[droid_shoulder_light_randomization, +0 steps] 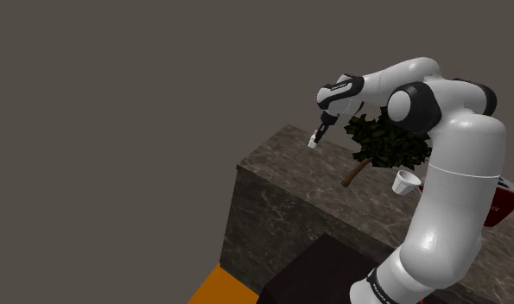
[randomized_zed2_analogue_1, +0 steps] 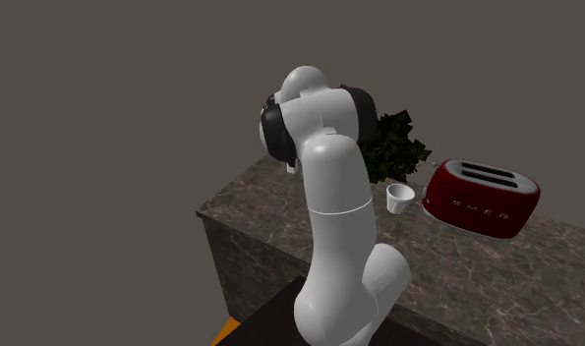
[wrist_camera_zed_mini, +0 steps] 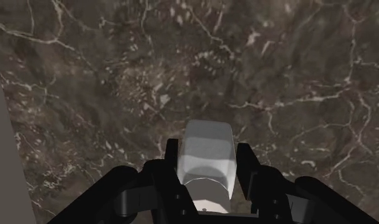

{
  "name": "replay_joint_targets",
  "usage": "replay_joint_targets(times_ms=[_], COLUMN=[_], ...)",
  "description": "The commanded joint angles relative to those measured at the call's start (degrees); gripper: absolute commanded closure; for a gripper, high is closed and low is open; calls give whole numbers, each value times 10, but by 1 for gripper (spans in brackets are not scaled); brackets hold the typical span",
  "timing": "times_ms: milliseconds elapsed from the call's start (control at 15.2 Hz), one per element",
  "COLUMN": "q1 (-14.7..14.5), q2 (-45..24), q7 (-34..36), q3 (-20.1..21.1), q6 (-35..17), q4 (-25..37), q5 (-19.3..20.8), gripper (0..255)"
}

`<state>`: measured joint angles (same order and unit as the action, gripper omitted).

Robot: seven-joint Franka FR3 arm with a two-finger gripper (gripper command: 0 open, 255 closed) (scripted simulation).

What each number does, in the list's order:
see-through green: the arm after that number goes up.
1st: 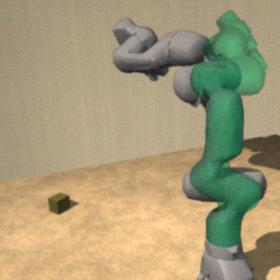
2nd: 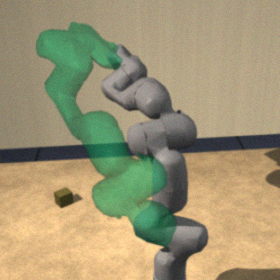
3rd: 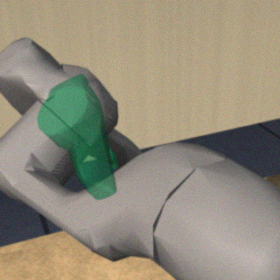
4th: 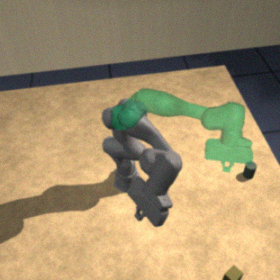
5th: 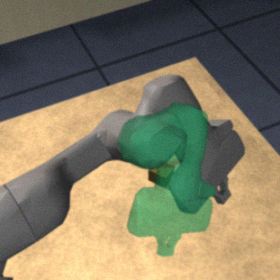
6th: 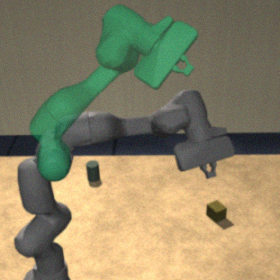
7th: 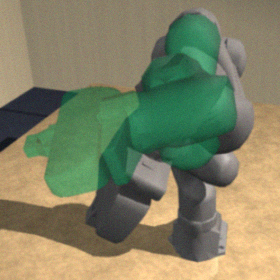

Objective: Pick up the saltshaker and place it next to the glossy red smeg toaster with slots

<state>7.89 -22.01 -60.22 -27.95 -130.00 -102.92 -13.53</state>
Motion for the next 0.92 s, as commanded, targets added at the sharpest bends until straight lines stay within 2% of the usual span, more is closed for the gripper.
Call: replay_joint_targets(times_ms=[0,858], q1=[-1,-7], q2=[6,41], q7=[3,20], q3=[-2,-14], q6=[12,98], q4=[7,62], q5=[4,30], gripper=[255,255])
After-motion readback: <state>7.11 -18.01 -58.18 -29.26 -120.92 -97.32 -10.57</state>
